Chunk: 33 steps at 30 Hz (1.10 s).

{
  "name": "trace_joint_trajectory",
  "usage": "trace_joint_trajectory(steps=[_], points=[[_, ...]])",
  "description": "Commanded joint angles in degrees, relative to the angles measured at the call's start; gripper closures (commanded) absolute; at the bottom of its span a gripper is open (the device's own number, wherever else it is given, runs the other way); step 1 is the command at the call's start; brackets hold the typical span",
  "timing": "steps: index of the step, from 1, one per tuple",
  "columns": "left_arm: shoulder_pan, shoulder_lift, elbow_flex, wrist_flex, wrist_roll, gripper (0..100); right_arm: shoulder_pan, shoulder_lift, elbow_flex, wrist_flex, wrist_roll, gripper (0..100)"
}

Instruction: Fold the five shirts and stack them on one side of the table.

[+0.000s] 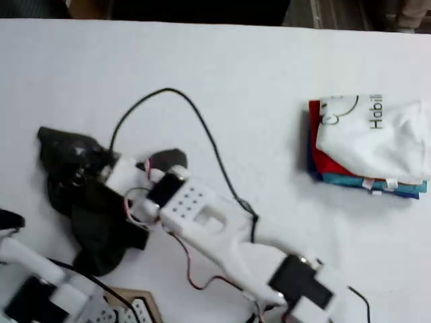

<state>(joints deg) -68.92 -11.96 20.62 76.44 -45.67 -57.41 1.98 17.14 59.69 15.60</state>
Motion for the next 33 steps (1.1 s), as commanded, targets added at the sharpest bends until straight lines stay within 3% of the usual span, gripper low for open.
trace_joint_trajectory(steps=[1, 5, 8, 16, 19, 25, 33], points=[[-2.11, 7.65, -12.26, 6.42, -0.53, 65, -0.13, 4.7, -5.19, -2.42, -0.44, 78.3], [-1.85, 13.54, -19.74, 11.6, -0.53, 65, 2.68, 13.14, -9.41, -4.44, 0.09, 81.5], [-1.67, 15.47, -22.55, 13.1, -0.53, 65, 9.19, 18.51, -14.77, -3.91, 0.09, 99.7], [0.62, 18.64, -22.73, 12.92, -0.7, 65, 32.04, 17.19, -25.23, 2.59, 0.53, 97.8], [3.43, 20.04, -22.73, 13.19, -0.53, 65, 37.67, 13.14, -27.78, 7.16, 5.45, 97.8], [9.93, 20.84, -22.9, 13.27, 2.55, 65, 42.68, 5.23, -28.22, 17.89, 12.57, 97.8], [16.97, 20.75, -22.9, 13.36, 5.45, 65, 42.77, 1.98, -28.4, 20.79, 13.19, 97.8]])
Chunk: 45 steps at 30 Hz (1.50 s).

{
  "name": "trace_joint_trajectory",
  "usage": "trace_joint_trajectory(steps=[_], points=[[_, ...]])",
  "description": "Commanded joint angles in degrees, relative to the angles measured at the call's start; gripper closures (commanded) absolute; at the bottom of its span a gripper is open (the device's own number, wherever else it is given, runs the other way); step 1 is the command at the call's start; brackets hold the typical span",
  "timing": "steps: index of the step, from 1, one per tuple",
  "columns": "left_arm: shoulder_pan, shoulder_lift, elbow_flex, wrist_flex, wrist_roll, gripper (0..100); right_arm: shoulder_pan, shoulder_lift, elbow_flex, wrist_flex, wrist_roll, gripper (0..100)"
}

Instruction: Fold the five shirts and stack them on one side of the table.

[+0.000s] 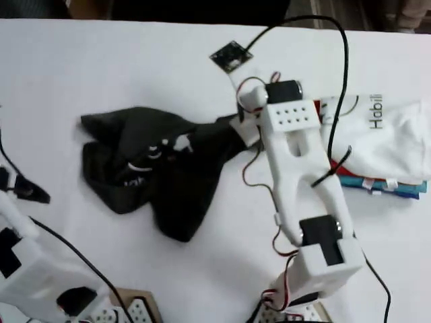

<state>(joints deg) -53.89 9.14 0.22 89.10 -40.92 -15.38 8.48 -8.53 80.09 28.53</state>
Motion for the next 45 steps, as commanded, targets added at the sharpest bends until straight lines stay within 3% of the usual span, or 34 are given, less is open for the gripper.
trace_joint_trajectory(steps=[1, 5, 10, 12, 16, 20, 28, 32, 39, 42, 45], points=[[2.81, -0.53, -2.24, 1.05, 0.79, 65, 0.66, -4.97, -2.73, 0.48, 0.26, 97.8], [9.14, -0.35, -2.33, 6.77, 0.79, 65, 0.66, -7.78, -2.73, 0.57, 0.26, 92.3], [20.84, -0.7, -4.79, 11.52, 1.76, 65, 0.75, -11.91, -2.73, 0.57, 0.26, 67.3], [25.49, -0.7, -6.81, 12.84, 4.22, 65, 0.75, -13.76, -2.73, 0.4, 0.26, 61.6], [34.29, -0.79, -9.98, 13.19, 8.35, 65, 4.09, -16.75, -2.73, 0.31, 0.26, 60.8], [44.66, -2.37, -9.98, 13.27, 12.84, 65, 11.82, -16.04, -2.29, 0.57, 0.0, 60.8], [62.86, -11.52, -0.04, 12.75, 14.68, 65, 27.21, -12.09, -2.29, 0.66, -0.09, 60.8], [67.34, -11.52, 6.9, 9.41, 14.59, 65, 31.25, -11.03, -2.29, 2.33, 0.26, 60.8], [68.75, -11.43, 19.74, -4.57, 14.51, 65, 32.13, -11.21, -2.29, 5.14, 0.35, 60.8], [68.84, -11.43, 24.04, -6.33, 14.42, 76, 31.96, -10.86, -2.29, 6.29, 0.18, 60.8], [68.75, -11.43, 26.59, -6.33, 14.42, 97, 32.22, -10.86, -1.49, 6.02, 0.26, 60.8]])
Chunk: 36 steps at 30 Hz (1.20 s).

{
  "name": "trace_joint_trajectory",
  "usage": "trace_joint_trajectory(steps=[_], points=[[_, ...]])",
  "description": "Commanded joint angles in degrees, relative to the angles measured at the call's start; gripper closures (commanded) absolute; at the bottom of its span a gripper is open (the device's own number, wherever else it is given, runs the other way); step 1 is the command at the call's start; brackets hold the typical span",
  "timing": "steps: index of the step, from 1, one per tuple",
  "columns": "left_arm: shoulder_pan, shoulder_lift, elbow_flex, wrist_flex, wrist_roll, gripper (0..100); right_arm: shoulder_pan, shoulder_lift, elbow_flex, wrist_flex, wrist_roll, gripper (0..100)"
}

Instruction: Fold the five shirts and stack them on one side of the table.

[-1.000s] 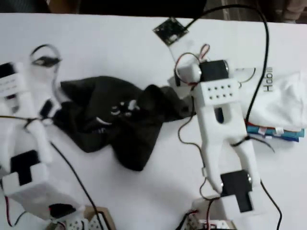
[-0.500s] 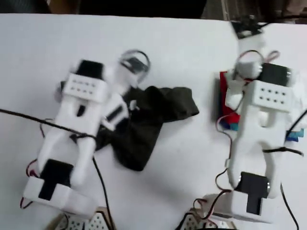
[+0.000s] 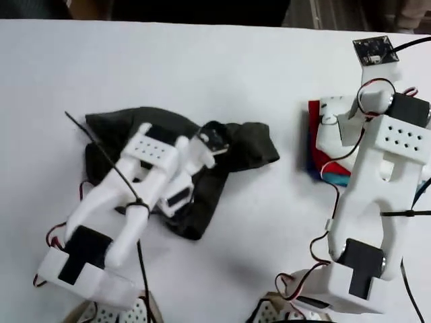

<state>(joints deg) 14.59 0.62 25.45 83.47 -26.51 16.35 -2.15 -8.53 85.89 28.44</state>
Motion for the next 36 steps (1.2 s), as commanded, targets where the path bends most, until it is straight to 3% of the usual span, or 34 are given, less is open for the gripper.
trace_joint_trajectory(steps=[1, 3, 9, 12, 15, 19, 25, 36], points=[[0.18, -2.9, 2.15, -0.7, 0.0, 99, 0.31, -0.48, -0.88, 0.13, 0.35, 60.8], [-0.88, -3.08, 3.56, -0.44, -0.09, 95, -0.22, -0.48, 0.44, 0.13, 0.26, 60.8], [-10.2, -3.34, 3.03, 0.44, -2.9, 98, -2.86, -0.57, 4.66, -0.92, 0.09, 60.8], [-16.7, -3.43, -0.92, 3.34, -6.95, 98, -3.38, -0.66, 6.07, -2.15, 0.09, 60.8], [-18.81, -3.08, -6.64, 7.12, -7.21, 98, -4.0, -0.48, 6.07, -2.86, 0.09, 60.8], [-15.12, -2.99, -12.26, 10.29, -7.03, 96, -5.41, -0.66, 5.89, -4.18, -0.09, 60.8], [-7.74, -2.9, -14.55, 9.85, 0.88, 73, -7.6, -0.66, 6.07, -4.18, -0.09, 60.8], [-1.93, -2.81, -7.87, -6.15, 7.03, 75, -7.25, -0.66, 6.07, -3.91, -0.09, 60.8]])
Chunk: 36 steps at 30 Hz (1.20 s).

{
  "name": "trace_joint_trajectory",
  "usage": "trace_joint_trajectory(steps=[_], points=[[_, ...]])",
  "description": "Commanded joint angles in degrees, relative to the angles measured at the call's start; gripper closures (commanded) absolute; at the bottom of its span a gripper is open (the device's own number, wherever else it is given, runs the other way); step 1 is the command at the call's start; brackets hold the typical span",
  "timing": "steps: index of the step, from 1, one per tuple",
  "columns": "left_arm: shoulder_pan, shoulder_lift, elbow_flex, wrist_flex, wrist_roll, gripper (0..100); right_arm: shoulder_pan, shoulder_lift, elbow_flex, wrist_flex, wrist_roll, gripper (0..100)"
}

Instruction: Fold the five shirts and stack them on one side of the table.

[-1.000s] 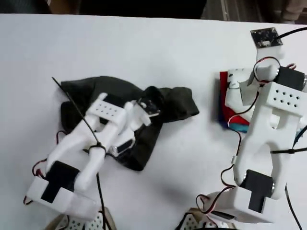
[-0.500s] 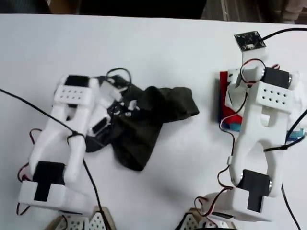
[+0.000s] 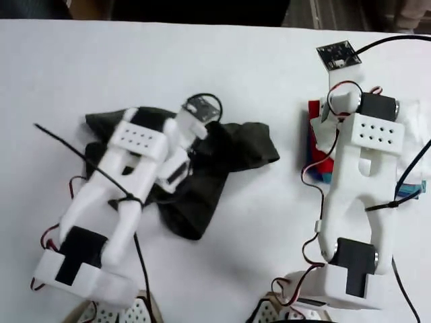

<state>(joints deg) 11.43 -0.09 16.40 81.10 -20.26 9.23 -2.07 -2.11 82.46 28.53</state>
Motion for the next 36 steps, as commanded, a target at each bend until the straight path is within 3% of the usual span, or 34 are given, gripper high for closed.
trace_joint_trajectory(steps=[1, 8, 15, 17, 20, 24, 30, 36], points=[[1.23, -2.11, 2.33, -5.45, 0.79, 75, -0.13, -0.75, -0.35, -0.48, -0.18, 60.8], [1.41, -2.02, 10.15, -12.57, 0.35, 75, -0.31, -0.75, -0.35, -0.48, -0.09, 60.8], [1.93, -2.02, 12.97, -12.48, -3.08, 76, -0.48, -0.75, -0.35, -0.48, -0.18, 60.8], [1.93, -2.02, 13.23, -12.48, -3.96, 81, -0.4, -0.75, -0.35, -0.48, -0.18, 60.8], [1.49, -2.11, 13.23, -12.4, -4.57, 99, -0.22, -0.75, -0.35, -0.48, -0.18, 60.8], [-0.53, -2.55, 12.62, -10.46, -4.75, 98, -0.13, -0.75, -0.26, -0.31, -0.18, 60.8], [-12.13, -2.64, 8.92, -1.23, -14.95, 98, -0.13, -0.75, -0.26, 0.84, 0.0, 60.8], [-29.63, -2.55, -7.78, 11.87, -25.14, 98, -0.57, -0.75, -0.26, 1.01, -0.18, 60.8]])
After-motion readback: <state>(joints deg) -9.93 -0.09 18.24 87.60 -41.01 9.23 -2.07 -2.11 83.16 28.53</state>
